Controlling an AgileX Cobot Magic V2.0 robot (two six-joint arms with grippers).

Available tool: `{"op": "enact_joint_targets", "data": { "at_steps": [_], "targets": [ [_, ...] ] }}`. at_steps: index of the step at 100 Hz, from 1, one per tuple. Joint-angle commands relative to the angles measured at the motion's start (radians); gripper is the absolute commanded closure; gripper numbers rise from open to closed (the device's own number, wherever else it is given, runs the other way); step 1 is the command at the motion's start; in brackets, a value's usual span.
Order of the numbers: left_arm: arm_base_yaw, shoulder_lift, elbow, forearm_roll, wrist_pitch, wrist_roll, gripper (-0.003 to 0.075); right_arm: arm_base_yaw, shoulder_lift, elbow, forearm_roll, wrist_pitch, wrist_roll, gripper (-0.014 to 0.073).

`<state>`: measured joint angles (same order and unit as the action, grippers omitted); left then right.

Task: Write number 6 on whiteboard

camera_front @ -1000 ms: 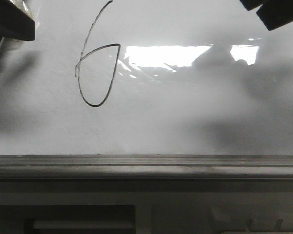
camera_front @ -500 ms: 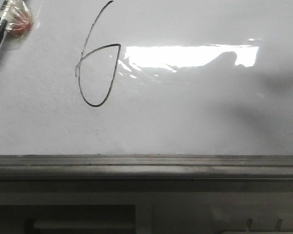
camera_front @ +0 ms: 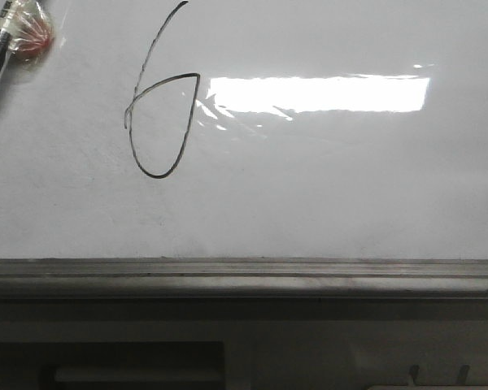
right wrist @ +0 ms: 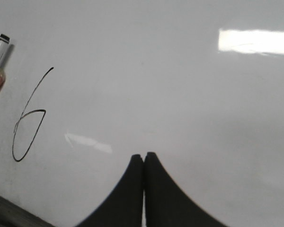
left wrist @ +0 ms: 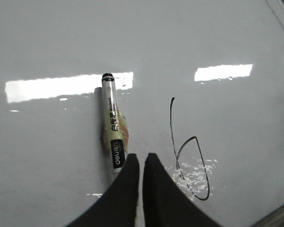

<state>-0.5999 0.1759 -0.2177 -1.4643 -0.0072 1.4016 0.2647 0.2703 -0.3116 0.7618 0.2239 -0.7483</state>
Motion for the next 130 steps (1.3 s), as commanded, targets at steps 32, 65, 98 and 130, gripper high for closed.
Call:
{"op": "enact_joint_targets", "data": {
  "at_steps": [32, 65, 98, 130],
  "targets": [
    [0.0, -0.105, 0.007, -0.03, -0.068, 0.004, 0.074, -0.005, -0.15, 0.069, 0.021, -0.13, -0.014, 0.0664],
    [0.0, -0.105, 0.007, -0.03, -0.063, 0.004, 0.074, -0.005, -0.15, 0.074, 0.021, -0.136, -0.014, 0.0664],
    [0.0, -0.105, 0.007, -0.03, -0.063, 0.004, 0.074, -0.005, -0.15, 0.074, 0.021, -0.136, -0.014, 0.0664],
    [0.006, -0.101, 0.015, 0.341, -0.042, -0.2, 0.074, -0.005, -0.15, 0.074, 0.021, -0.136, -0.014, 0.0664]
  ]
}}
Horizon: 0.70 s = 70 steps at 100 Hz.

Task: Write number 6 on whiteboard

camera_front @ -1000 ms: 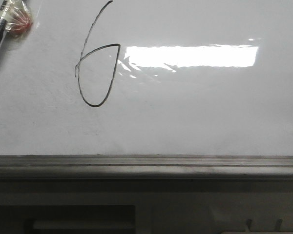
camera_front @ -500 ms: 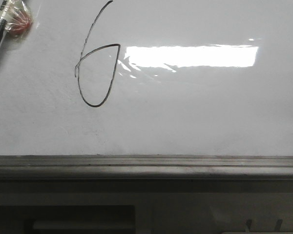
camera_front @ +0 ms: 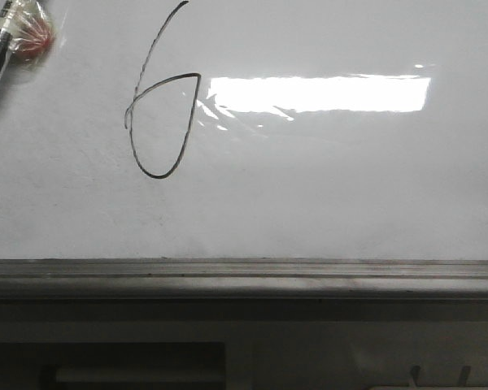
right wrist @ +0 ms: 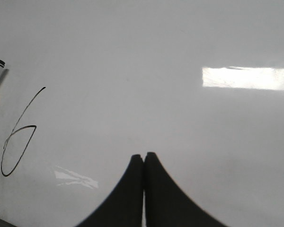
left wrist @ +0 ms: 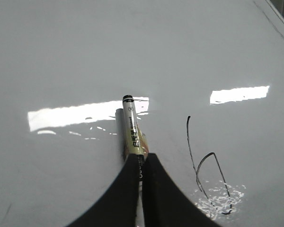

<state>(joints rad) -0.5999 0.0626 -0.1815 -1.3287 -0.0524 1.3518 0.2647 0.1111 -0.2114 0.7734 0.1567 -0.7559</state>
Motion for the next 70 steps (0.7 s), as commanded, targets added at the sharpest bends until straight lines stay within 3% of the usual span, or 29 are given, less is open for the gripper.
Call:
{"op": "enact_joint_targets", "data": {
  "at_steps": [1, 12, 21, 36, 49, 70],
  "targets": [
    [0.01, 0.012, -0.019, 0.266, -0.002, -0.18, 0.074, -0.005, 0.01, -0.026, 0.01, -0.069, -0.006, 0.0664],
    [0.072, 0.023, 0.015, 0.731, -0.025, -0.678, 0.074, -0.005, 0.01, -0.026, 0.01, -0.069, -0.006, 0.0664],
    [0.17, 0.023, 0.048, 0.886, -0.017, -0.889, 0.074, -0.005, 0.01, -0.026, 0.01, -0.069, -0.006, 0.0664],
    [0.341, 0.008, 0.105, 1.069, -0.032, -1.08, 0.074, -0.005, 0.01, -0.026, 0.01, -0.069, -0.006, 0.0664],
    [0.431, -0.036, 0.169, 1.2, -0.048, -1.233, 0.074, -0.005, 0.01, -0.026, 0.01, -0.069, -0.006, 0.0664],
    [0.519, -0.092, 0.222, 1.267, -0.011, -1.27, 0.074, -0.005, 0.01, -0.026, 0.01, -0.069, -0.006, 0.0664]
  ]
}}
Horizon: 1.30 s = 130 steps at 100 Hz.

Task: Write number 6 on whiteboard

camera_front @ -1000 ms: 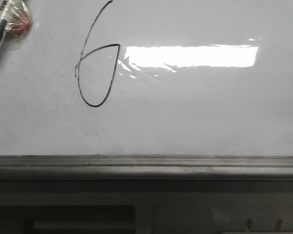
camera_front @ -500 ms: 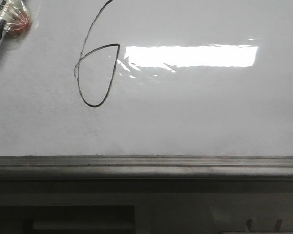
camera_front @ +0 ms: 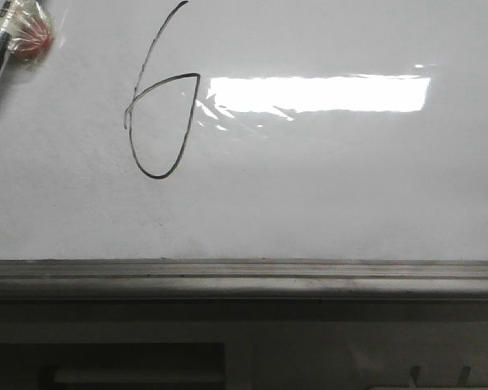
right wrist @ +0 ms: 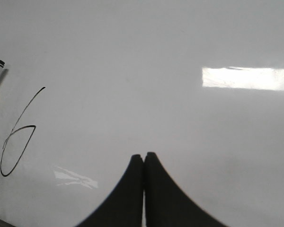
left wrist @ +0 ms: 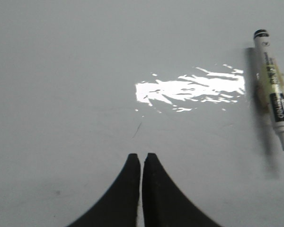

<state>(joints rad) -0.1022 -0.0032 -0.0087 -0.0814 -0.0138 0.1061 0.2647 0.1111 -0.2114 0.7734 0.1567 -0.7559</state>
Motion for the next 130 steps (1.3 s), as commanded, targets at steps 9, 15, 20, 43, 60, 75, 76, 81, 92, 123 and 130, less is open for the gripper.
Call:
{"op": "enact_joint_targets", "data": {
  "at_steps": [9, 15, 20, 43, 60, 75, 76, 81, 92, 123, 130],
  "targets": [
    [0.035, -0.032, 0.049, 0.02, -0.042, -0.024, 0.074, -0.005, 0.01, -0.026, 0.01, -0.069, -0.006, 0.0664],
    [0.035, -0.032, 0.049, 0.02, -0.04, -0.024, 0.074, -0.005, 0.01, -0.026, 0.01, -0.069, -0.006, 0.0664],
    [0.029, -0.032, 0.049, 0.02, -0.04, -0.024, 0.074, -0.005, 0.01, -0.026, 0.01, -0.069, -0.006, 0.0664],
    [0.02, -0.032, 0.049, 0.02, -0.005, -0.024, 0.074, -0.005, 0.01, -0.026, 0.01, -0.069, -0.006, 0.0664],
    [0.02, -0.032, 0.049, 0.02, -0.005, -0.024, 0.074, -0.005, 0.01, -0.026, 0.01, -0.069, -0.006, 0.0664],
    [0.02, -0.032, 0.049, 0.02, -0.005, -0.024, 0.074, -0.005, 0.01, -0.026, 0.01, -0.069, -0.006, 0.0664],
    [0.02, -0.032, 0.049, 0.02, -0.005, -0.024, 0.074, -0.005, 0.01, -0.026, 0.01, -0.069, -0.006, 0.0664],
    [0.02, -0.032, 0.049, 0.02, -0.005, -0.024, 0.074, -0.005, 0.01, -0.026, 0.01, -0.069, -0.006, 0.0664],
    [0.02, -0.032, 0.049, 0.02, -0.005, -0.024, 0.074, -0.005, 0.01, -0.026, 0.01, -0.069, -0.006, 0.0664],
    [0.02, -0.032, 0.049, 0.02, -0.005, -0.024, 0.074, -0.005, 0.01, -0.022, 0.01, -0.069, -0.006, 0.0664],
    [0.02, -0.032, 0.049, 0.02, -0.005, -0.024, 0.074, -0.005, 0.01, -0.022, 0.01, -0.081, -0.006, 0.0664]
  ]
}}
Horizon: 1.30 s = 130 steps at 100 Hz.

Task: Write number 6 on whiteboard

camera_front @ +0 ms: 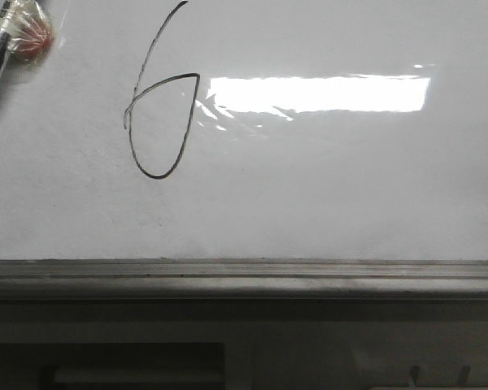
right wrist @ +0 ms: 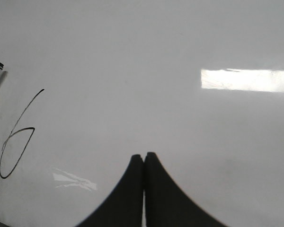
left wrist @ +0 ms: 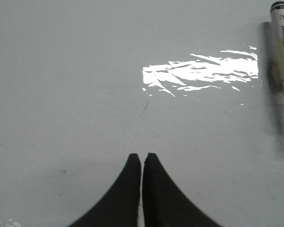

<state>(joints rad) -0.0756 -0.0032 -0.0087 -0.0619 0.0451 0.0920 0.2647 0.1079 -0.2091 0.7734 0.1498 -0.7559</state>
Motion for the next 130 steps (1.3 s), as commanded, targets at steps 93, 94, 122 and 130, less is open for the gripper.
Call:
{"op": "enact_joint_targets", "data": {
  "at_steps": [93, 94, 122, 130],
  "targets": [
    [-0.007, -0.032, 0.049, 0.001, -0.064, -0.01, 0.074, -0.126, 0.013, 0.096, -0.677, -0.193, 0.479, 0.0664],
    [-0.007, -0.032, 0.049, 0.001, -0.064, -0.01, 0.074, -0.131, 0.013, 0.103, -0.693, -0.193, 0.495, 0.0664],
    [-0.007, -0.032, 0.049, 0.001, -0.064, -0.01, 0.074, -0.236, -0.097, 0.23, -0.782, -0.197, 0.522, 0.0664],
    [-0.007, -0.032, 0.049, 0.001, -0.064, -0.01, 0.074, -0.237, -0.124, 0.241, -0.804, -0.15, 0.522, 0.0664]
  ]
}}
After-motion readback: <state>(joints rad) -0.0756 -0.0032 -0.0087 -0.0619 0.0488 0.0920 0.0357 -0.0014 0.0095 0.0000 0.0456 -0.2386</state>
